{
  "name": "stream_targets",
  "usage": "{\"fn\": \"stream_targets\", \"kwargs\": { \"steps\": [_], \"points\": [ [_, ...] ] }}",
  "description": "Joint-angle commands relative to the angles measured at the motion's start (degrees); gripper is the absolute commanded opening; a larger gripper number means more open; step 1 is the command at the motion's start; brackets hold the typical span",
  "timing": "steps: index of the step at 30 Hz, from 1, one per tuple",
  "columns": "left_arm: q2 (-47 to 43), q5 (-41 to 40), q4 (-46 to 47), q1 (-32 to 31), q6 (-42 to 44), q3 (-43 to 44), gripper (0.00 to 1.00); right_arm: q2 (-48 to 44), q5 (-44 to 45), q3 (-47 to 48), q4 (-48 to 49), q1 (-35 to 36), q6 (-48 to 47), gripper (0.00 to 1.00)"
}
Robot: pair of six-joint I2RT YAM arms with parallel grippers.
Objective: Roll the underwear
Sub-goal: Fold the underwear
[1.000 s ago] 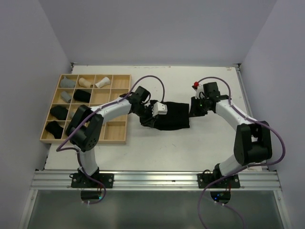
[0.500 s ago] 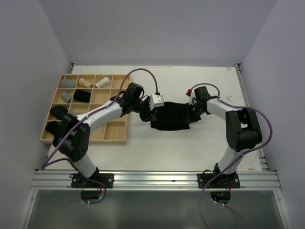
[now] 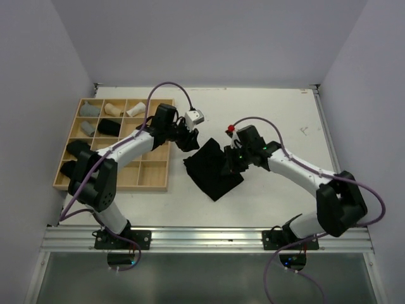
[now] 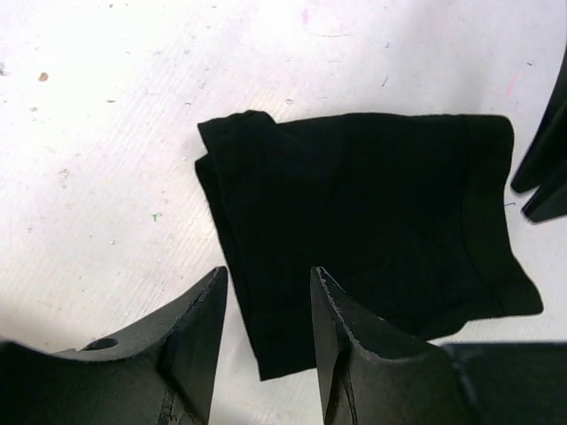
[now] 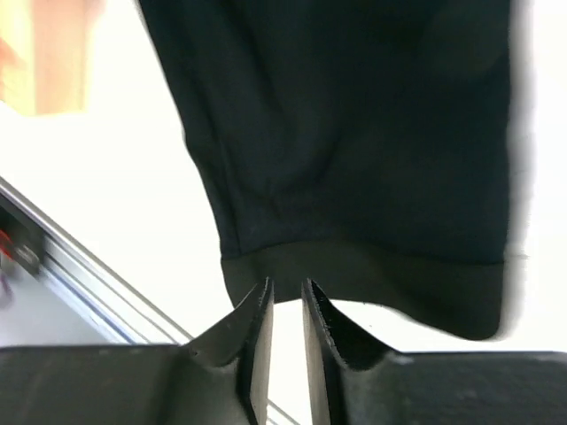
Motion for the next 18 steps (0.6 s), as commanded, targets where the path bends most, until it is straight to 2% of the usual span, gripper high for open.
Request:
{"fn": "stream_targets", "kwargs": {
  "steps": [1, 7, 12, 18],
  "points": [
    [-0.3, 4.3, 1.8, -0.1, -2.5, -0.9, 0.46, -6.5, 6.3, 4.4, 0.9, -4.2, 2.7, 0.29],
    [1.1, 6.6, 0.3, -0.5, -3.3, -1.7, 0.44, 3.4, 4.1, 10.3, -3.0, -6.3, -0.4, 0.31],
    [2.9, 7.1, -0.9, -0.8, -4.0, -2.8, 0.42, 5.8, 4.3, 6.8, -3.2, -6.3, -1.1, 0.36],
    [6.9, 4.2, -2.3, -1.1, -6.8, -5.3, 0.37, 9.9, 4.8, 1.6, -3.2, -6.2, -2.7, 0.30]
  ]
}}
